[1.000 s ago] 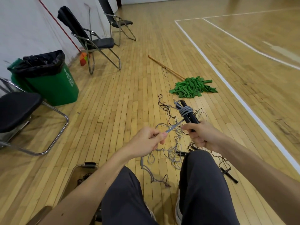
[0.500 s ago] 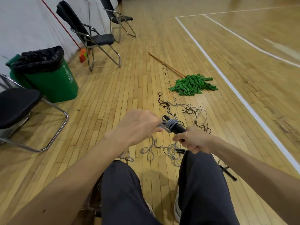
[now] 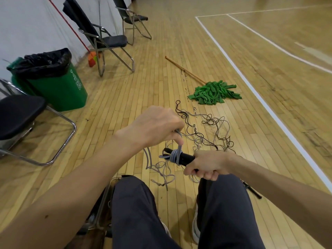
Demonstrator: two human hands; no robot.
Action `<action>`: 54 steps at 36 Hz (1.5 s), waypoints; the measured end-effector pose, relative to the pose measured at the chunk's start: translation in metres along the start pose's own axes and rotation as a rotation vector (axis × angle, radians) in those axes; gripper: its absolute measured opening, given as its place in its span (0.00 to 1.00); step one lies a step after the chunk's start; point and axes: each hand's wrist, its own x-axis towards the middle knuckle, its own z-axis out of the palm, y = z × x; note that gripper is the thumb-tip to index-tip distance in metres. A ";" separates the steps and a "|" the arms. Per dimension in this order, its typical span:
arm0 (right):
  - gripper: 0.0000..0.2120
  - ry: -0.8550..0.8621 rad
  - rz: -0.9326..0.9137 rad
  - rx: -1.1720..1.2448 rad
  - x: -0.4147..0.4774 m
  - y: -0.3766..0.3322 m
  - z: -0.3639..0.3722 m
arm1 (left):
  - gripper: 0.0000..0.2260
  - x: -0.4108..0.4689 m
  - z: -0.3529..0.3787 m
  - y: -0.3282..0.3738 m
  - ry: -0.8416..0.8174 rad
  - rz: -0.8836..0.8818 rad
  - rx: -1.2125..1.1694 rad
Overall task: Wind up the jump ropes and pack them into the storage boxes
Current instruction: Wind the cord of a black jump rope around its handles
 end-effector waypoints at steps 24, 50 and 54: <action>0.14 -0.019 -0.134 -0.251 -0.047 -0.017 0.034 | 0.15 0.014 0.022 -0.011 -0.148 -0.270 -0.706; 0.12 0.205 -0.429 0.251 -0.059 -0.025 0.012 | 0.11 -0.008 0.080 0.008 -0.175 -0.613 -1.349; 0.12 0.250 -0.442 0.295 -0.054 -0.021 0.004 | 0.15 -0.008 0.084 0.014 -0.058 -0.586 -1.420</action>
